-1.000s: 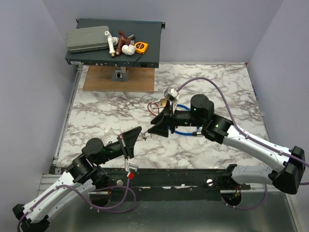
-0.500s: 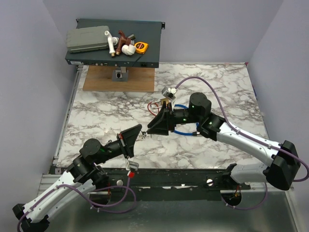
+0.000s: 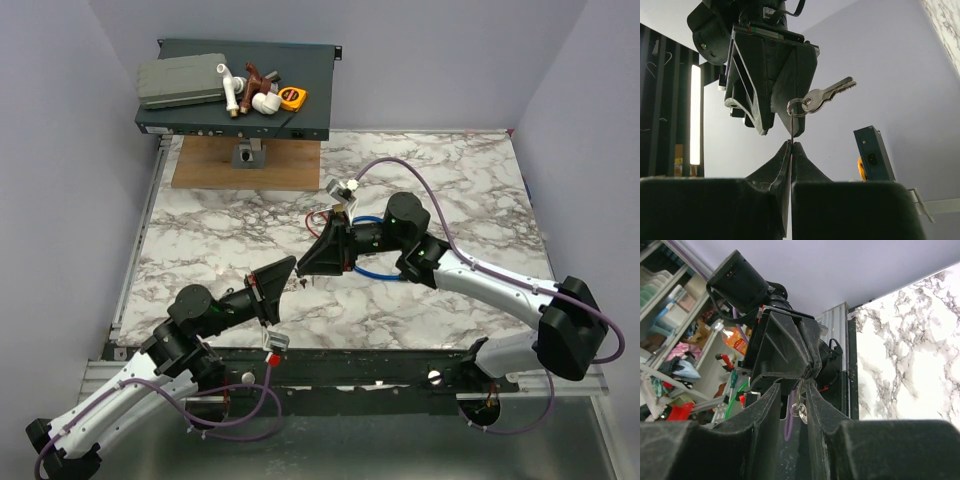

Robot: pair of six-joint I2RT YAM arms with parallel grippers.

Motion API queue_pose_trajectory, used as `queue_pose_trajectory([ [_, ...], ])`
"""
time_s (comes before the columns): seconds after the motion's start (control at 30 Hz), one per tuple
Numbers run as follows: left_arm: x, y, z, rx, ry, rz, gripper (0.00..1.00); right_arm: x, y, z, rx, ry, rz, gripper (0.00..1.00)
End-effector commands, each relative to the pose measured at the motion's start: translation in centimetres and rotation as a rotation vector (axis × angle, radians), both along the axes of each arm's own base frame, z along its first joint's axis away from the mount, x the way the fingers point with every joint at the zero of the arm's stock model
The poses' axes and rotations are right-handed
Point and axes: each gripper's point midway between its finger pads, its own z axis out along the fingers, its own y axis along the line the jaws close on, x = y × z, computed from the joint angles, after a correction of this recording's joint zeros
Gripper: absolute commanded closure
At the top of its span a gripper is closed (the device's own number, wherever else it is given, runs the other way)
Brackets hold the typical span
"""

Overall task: Unlock with the key
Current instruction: Pick up the key from the center of the board.

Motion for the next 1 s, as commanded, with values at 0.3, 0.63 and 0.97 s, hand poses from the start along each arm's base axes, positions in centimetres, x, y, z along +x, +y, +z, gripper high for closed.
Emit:
queue_pose_trajectory([
  [0.3,-0.3,-0.1,2.1,-0.009,-0.133,0.004,1.0,-0.3,-0.1,-0.3,0.036,0.035,0.046,0.76],
  [0.63,-0.2,0.0,2.0,-0.007,-0.129,0.009,1.0,0.6,-0.8,0.5,0.067,0.046,-0.006,0.99],
  [0.97,2.0,1.4,2.7,-0.092,0.073,0.116,0.02,2.7,-4.0,-0.3,0.049,0.09,-0.119,0.99],
])
